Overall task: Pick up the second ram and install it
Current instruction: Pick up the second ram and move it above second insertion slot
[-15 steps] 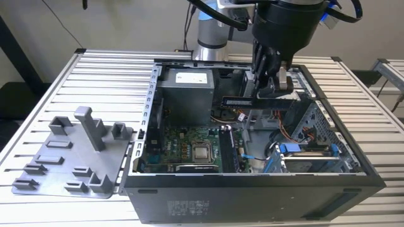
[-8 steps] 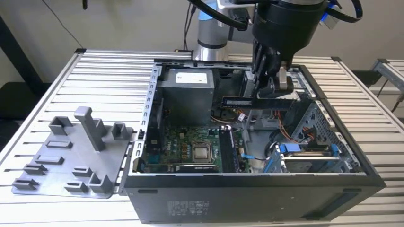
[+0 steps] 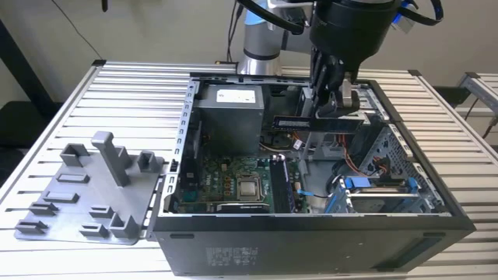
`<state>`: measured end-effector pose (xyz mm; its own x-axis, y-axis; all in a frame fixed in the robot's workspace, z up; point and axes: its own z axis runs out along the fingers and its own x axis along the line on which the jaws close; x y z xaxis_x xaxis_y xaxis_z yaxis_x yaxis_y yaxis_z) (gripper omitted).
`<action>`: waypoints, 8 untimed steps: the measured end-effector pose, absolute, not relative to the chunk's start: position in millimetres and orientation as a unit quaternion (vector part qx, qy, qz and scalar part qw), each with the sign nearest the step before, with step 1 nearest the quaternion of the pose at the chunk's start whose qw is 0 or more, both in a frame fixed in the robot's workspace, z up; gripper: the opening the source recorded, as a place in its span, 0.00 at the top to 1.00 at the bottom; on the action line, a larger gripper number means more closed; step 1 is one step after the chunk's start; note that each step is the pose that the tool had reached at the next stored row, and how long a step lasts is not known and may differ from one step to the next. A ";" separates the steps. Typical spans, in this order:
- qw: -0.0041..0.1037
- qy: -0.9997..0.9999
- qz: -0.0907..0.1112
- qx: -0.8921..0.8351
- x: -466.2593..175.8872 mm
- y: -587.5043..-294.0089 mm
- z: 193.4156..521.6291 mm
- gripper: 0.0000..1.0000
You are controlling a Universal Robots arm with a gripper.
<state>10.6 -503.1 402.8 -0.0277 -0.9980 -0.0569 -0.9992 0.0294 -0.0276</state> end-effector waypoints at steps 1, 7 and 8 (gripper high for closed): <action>0.030 0.717 0.010 -0.697 10.6 -501.0 402.8 0.86; 0.030 0.717 0.010 -0.697 10.5 -487.0 402.8 0.86; 0.030 0.717 0.010 -0.697 10.6 -484.7 402.8 0.86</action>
